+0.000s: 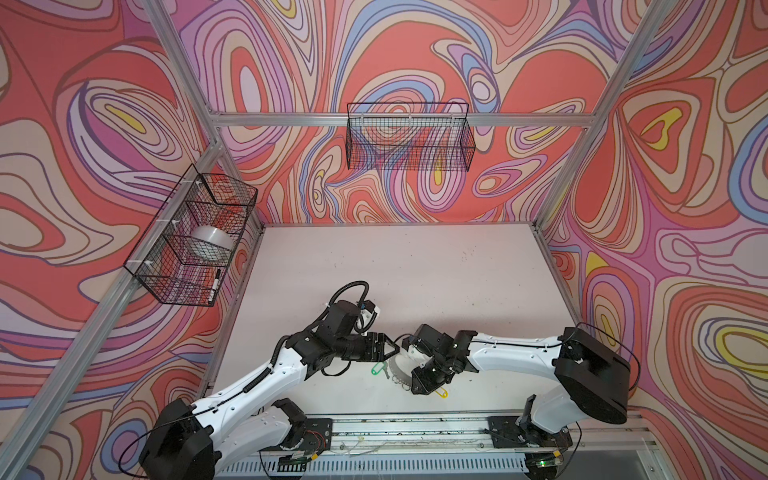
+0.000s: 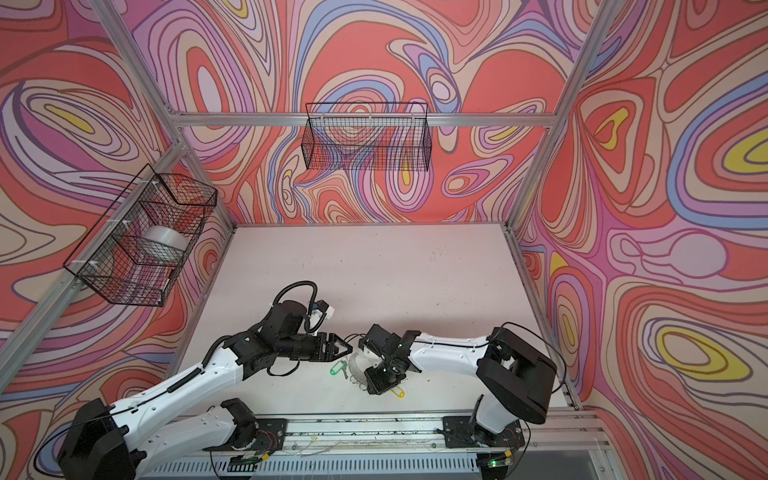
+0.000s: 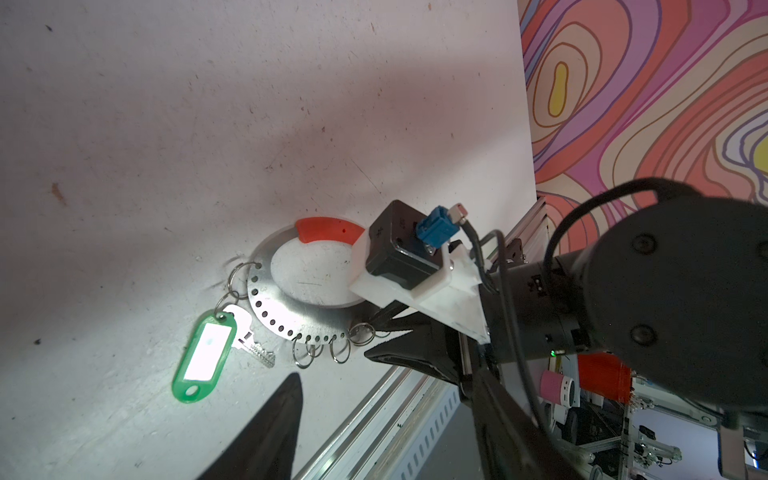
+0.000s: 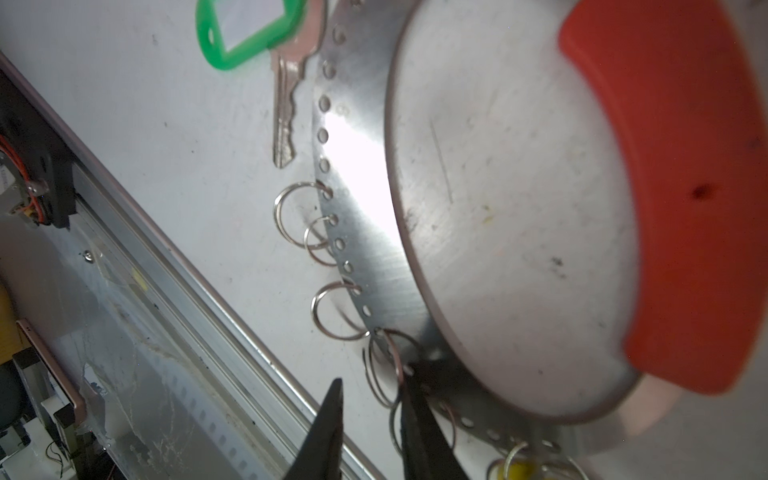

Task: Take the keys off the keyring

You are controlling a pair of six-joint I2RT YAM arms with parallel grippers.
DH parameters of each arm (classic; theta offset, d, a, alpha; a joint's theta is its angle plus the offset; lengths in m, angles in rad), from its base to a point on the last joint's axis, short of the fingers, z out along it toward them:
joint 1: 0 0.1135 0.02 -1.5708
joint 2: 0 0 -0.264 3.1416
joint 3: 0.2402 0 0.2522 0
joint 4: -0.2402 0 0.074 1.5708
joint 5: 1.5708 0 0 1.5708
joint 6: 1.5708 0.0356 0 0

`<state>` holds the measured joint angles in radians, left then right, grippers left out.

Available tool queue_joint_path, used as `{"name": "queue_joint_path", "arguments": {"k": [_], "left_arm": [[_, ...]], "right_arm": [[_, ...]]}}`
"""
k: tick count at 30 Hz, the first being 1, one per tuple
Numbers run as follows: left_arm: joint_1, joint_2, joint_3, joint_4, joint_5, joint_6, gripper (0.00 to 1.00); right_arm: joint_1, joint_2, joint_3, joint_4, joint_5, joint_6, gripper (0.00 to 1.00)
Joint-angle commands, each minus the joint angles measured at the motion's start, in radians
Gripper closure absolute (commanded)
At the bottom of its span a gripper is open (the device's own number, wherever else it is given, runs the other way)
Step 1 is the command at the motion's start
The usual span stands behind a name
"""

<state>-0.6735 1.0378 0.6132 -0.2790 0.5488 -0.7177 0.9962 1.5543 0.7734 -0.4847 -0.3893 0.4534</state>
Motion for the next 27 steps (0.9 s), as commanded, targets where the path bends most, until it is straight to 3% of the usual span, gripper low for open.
{"name": "queue_joint_path", "arguments": {"k": [1,27], "left_arm": [[-0.003,0.005,-0.014,0.0,0.0,0.002,0.35],[-0.003,0.017,-0.025,0.008,0.008,-0.004,0.35]], "right_arm": [[0.002,0.016,0.013,0.006,0.009,-0.004,0.79],[0.003,0.056,0.064,0.017,0.133,0.034,0.8]]}}
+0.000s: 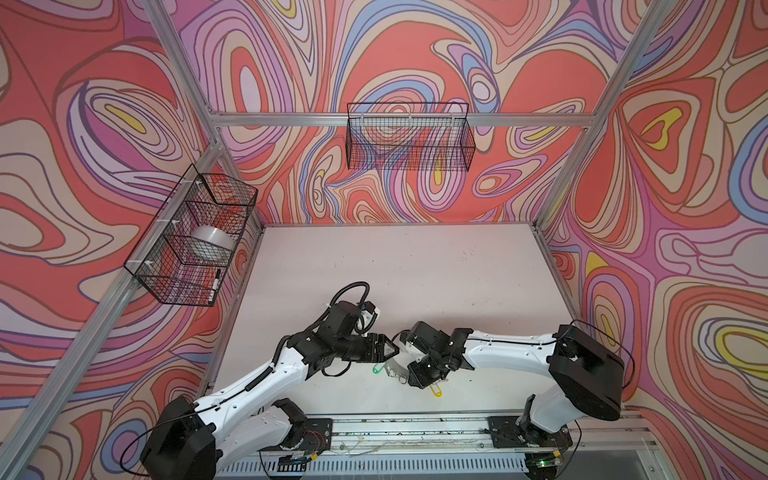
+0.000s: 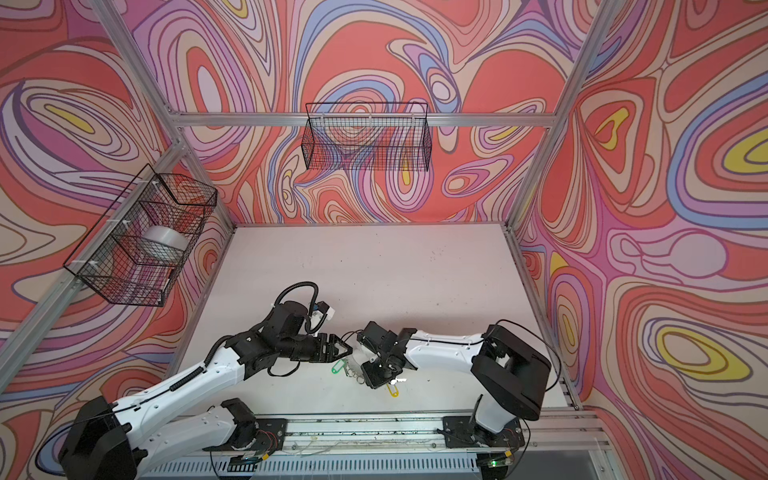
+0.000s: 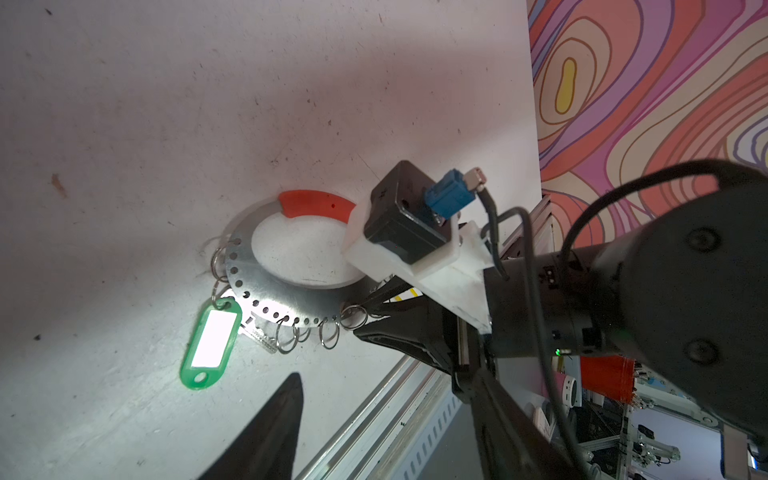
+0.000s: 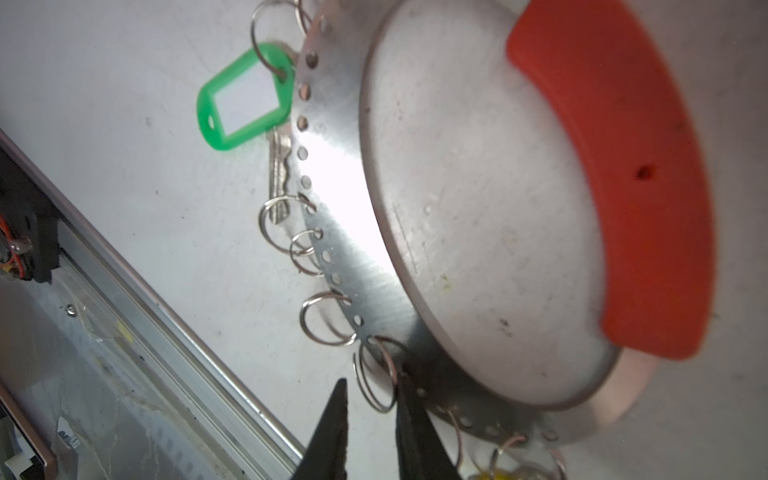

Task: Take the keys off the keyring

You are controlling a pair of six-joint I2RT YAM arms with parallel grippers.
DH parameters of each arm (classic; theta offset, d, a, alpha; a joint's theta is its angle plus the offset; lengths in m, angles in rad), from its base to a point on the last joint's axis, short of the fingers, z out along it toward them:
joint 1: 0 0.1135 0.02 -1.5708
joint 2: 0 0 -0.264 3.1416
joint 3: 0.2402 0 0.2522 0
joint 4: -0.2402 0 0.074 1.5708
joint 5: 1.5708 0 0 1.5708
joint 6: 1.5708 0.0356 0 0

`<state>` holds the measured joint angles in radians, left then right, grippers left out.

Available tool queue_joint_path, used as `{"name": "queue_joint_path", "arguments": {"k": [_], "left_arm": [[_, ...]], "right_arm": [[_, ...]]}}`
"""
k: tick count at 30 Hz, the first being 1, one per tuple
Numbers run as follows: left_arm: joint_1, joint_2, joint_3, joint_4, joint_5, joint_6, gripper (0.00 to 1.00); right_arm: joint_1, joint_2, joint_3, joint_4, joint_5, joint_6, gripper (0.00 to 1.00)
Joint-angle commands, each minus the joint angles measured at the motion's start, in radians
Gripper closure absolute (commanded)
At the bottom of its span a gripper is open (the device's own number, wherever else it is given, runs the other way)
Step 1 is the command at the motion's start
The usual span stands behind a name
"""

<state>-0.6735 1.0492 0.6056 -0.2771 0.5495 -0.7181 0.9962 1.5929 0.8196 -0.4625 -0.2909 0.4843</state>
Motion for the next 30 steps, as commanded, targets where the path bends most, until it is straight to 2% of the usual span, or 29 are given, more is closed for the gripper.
{"name": "queue_joint_path", "arguments": {"k": [1,8,14,22,30], "left_arm": [[-0.003,0.005,-0.017,0.006,0.007,-0.003,0.35],[-0.003,0.009,-0.017,0.006,0.007,-0.003,0.35],[-0.003,0.005,-0.011,0.006,0.01,-0.003,0.35],[-0.003,-0.027,-0.002,0.005,0.007,0.006,0.35],[-0.003,-0.142,0.02,-0.004,-0.087,0.043,0.32]], "right_arm": [[0.002,0.018,0.019,-0.005,0.038,0.005,0.81],[0.003,0.022,0.03,0.007,0.04,0.01,0.88],[0.002,0.019,0.036,0.007,0.052,0.005,1.0],[0.002,-0.06,0.03,0.012,0.078,-0.015,1.0],[-0.006,-0.196,0.1,-0.091,0.129,-0.101,1.0]]}}
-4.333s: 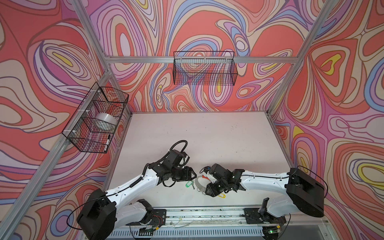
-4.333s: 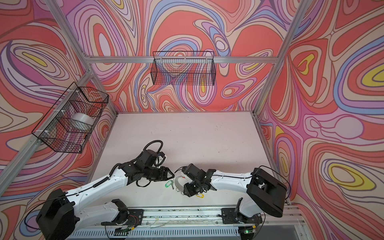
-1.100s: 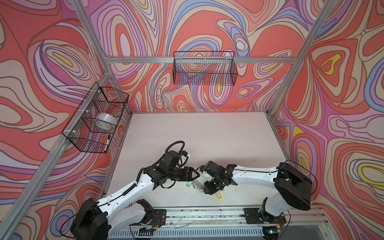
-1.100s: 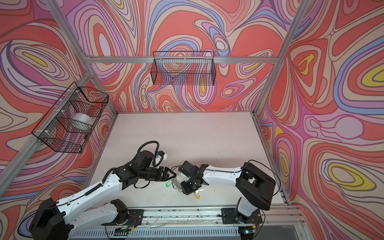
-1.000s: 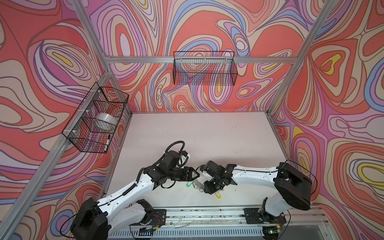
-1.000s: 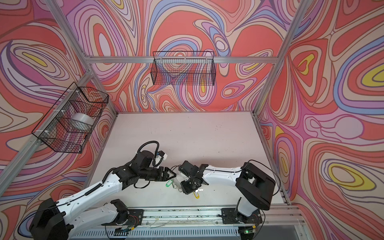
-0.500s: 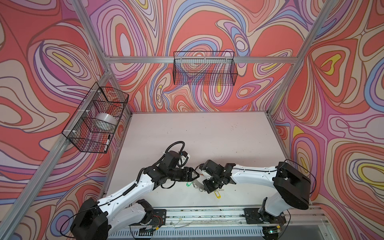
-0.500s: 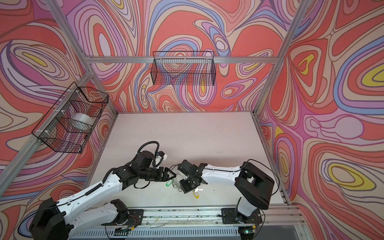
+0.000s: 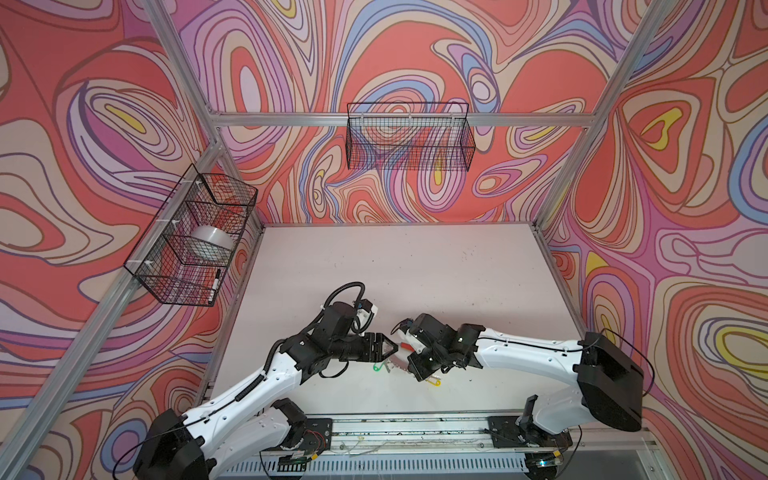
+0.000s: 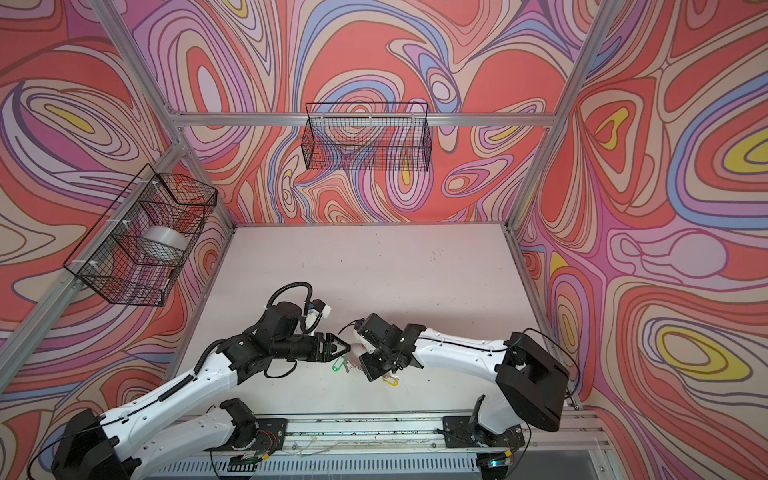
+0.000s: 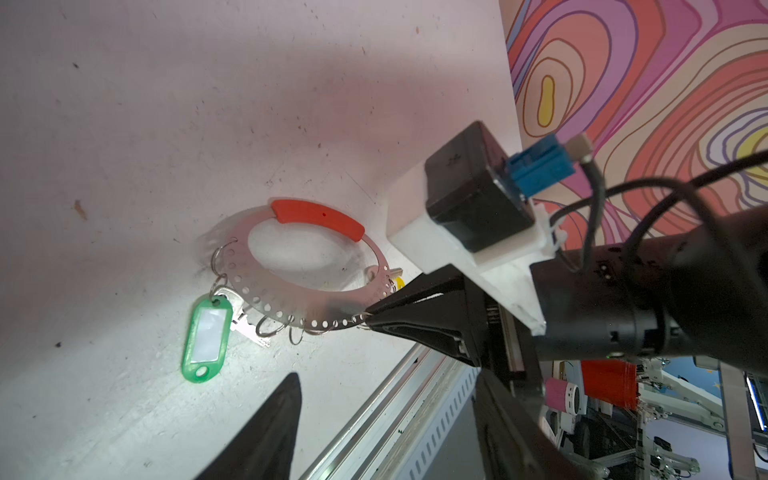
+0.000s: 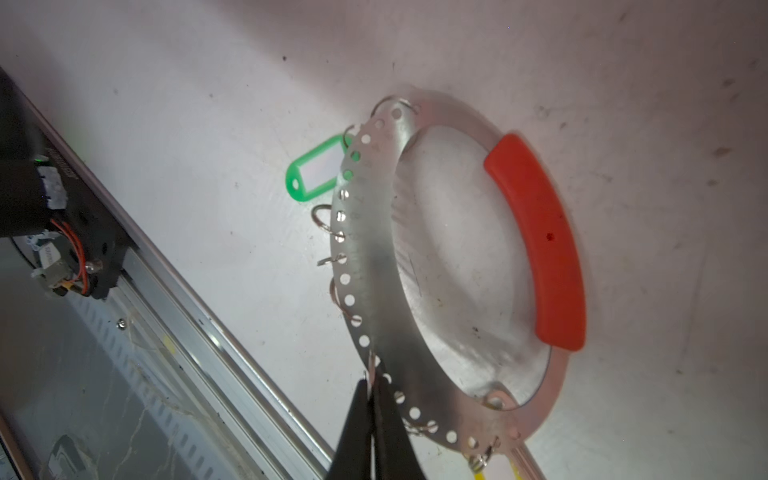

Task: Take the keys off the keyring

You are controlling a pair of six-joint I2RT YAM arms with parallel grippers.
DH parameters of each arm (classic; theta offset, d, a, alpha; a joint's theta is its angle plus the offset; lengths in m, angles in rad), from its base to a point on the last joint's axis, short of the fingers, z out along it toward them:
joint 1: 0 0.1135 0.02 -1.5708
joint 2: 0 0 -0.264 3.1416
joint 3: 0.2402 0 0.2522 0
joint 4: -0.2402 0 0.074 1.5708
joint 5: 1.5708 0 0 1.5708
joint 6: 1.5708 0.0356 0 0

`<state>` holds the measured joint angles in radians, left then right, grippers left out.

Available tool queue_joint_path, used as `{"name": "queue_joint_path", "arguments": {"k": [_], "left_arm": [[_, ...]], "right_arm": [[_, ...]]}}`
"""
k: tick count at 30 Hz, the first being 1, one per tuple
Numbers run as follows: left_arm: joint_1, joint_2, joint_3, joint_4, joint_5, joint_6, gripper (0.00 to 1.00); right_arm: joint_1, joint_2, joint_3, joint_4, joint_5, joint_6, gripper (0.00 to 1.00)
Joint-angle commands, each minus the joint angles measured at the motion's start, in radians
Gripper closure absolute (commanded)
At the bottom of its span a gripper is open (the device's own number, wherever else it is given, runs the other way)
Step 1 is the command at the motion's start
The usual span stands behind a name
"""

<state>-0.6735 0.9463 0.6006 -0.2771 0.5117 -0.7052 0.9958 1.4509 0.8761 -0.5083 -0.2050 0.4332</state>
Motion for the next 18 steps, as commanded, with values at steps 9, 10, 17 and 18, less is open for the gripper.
{"name": "queue_joint_path", "arguments": {"k": [9,10,17,18], "left_arm": [[-0.003,-0.045,0.132,-0.011,-0.006,0.087,0.35],[-0.004,-0.052,0.137,-0.007,-0.005,0.099,0.35],[-0.003,-0.093,0.218,-0.054,0.002,0.22,0.31],[-0.003,-0.096,0.227,-0.066,0.003,0.242,0.31]], "right_arm": [[-0.027,-0.152,0.184,-0.141,0.126,-0.104,1.0],[-0.031,-0.157,0.197,-0.149,0.13,-0.11,1.0],[-0.093,-0.18,0.296,-0.207,0.087,-0.15,1.0],[-0.106,-0.184,0.31,-0.215,0.07,-0.156,1.0]]}}
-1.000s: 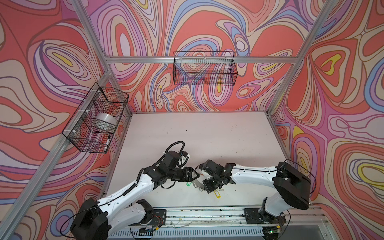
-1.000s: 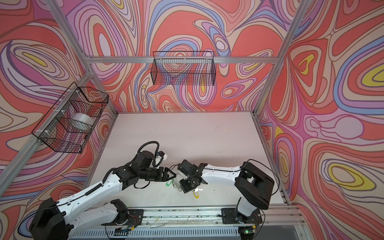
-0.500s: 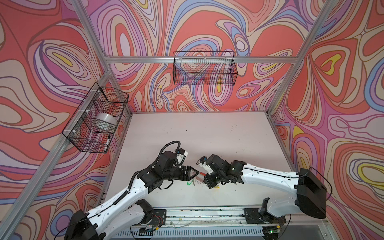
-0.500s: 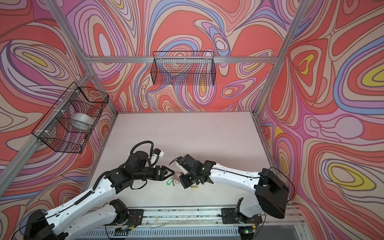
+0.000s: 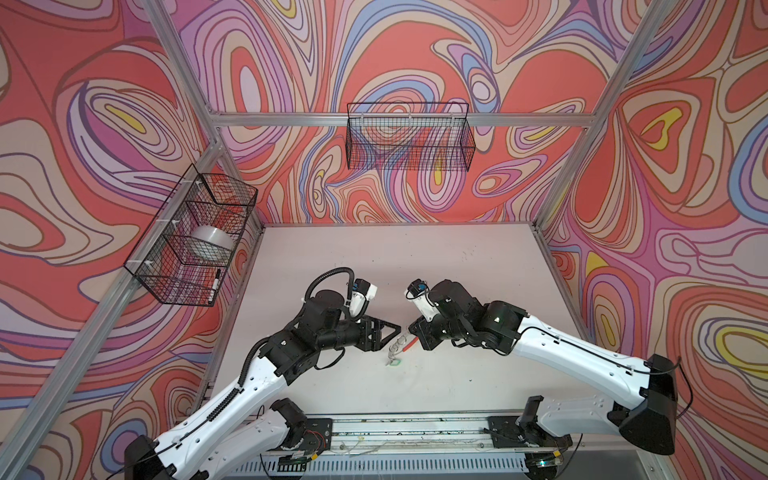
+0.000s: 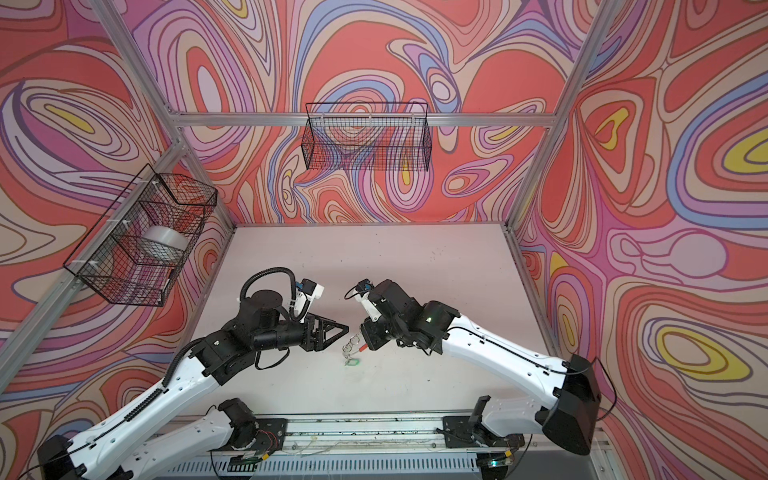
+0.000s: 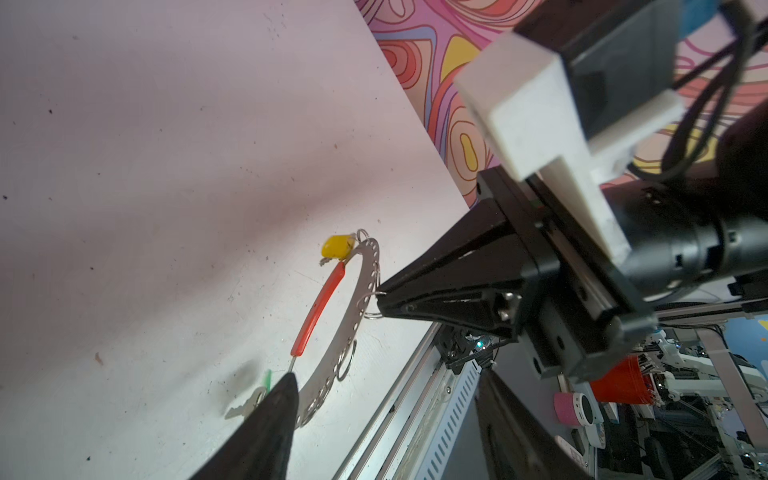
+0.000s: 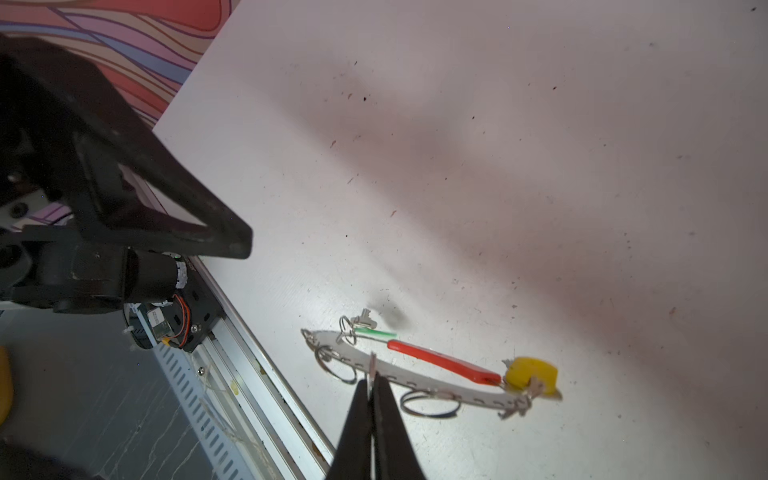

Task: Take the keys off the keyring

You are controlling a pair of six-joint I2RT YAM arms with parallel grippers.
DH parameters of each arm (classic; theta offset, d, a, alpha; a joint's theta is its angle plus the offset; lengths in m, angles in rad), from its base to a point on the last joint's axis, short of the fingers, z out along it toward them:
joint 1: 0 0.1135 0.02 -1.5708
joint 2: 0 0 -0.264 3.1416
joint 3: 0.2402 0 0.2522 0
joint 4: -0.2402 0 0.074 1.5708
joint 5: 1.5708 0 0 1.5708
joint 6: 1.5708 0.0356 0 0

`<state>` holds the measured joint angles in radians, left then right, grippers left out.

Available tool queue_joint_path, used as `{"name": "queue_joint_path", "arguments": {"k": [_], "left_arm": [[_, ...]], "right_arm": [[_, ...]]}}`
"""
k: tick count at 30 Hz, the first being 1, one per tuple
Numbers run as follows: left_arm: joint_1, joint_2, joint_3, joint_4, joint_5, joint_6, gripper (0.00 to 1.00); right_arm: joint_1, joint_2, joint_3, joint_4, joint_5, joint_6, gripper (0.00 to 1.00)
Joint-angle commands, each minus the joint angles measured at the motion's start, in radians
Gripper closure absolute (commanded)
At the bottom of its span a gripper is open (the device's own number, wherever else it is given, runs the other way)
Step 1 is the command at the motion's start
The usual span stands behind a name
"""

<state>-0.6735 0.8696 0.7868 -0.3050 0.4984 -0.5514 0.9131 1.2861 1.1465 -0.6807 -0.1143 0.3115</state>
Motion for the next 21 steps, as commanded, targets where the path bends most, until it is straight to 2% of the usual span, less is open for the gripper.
{"name": "queue_joint_path", "arguments": {"k": [1,8,13,15,17,21], "left_arm": [[-0.003,-0.021,0.047,-0.049,0.019,0.108,0.31],[-0.045,-0.011,0.081,-0.071,-0.071,0.188,0.29],[-0.198,0.054,0.137,-0.125,-0.319,0.265,0.29],[-0.226,0.063,0.142,-0.134,-0.401,0.271,0.29],[-0.227,0.051,0.128,-0.113,-0.44,0.263,0.32],[-0.228,0.052,0.11,-0.06,-0.431,0.266,0.36]], "right_arm": [[-0.033,-0.023,0.048,-0.046,-0.036,-0.039,1.0],[-0.061,-0.024,0.124,-0.076,-0.085,-0.038,1.0],[-0.062,-0.009,0.164,-0.07,-0.11,-0.007,1.0],[-0.061,-0.008,0.17,-0.061,-0.125,-0.002,1.0],[-0.061,-0.009,0.174,-0.053,-0.135,0.0,1.0],[-0.062,-0.012,0.169,-0.037,-0.181,0.006,1.0]]}}
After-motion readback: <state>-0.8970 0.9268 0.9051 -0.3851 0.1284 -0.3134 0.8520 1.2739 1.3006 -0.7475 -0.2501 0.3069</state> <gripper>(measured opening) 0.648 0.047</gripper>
